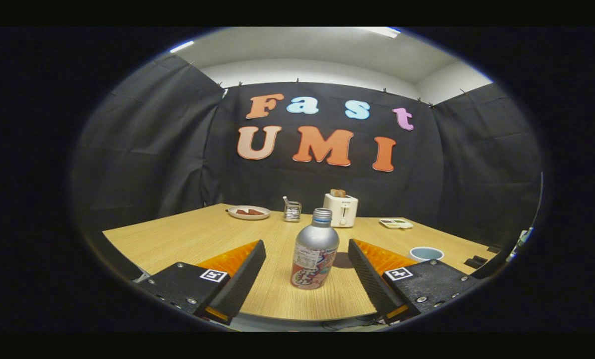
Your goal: Take the bottle from table, then pour the juice into the cup, finally place the bottle on the coaster
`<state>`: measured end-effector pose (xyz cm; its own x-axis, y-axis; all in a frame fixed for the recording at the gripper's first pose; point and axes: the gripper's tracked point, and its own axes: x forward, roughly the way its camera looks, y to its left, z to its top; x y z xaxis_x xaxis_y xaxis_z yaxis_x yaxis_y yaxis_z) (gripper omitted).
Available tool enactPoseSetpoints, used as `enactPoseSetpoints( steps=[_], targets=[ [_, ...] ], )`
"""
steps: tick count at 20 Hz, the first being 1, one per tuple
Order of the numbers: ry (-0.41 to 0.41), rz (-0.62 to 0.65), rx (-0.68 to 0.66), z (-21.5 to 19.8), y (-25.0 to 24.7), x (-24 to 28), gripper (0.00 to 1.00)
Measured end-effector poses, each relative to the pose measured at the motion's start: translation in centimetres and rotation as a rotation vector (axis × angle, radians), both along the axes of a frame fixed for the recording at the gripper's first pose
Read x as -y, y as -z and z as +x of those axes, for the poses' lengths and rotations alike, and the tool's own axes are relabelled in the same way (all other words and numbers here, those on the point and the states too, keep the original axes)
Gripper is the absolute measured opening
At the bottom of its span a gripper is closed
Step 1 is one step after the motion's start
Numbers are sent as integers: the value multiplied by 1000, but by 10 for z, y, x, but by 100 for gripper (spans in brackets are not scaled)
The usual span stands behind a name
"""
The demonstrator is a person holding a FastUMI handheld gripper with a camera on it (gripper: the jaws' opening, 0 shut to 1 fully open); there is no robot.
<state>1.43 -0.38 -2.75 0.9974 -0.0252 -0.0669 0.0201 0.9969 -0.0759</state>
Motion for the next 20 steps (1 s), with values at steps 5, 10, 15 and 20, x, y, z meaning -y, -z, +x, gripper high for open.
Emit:
enactPoseSetpoints(
  steps=[5, 10, 15, 20],
  targets=[
    [25, 20, -46, 16, 19, 10, 97],
    [42, 36, -72, 38, 30, 20, 98],
    [46, 113, -57, 60, 36, 23, 98],
    [26, 122, -91, 74, 53, 17, 98]
  ],
)
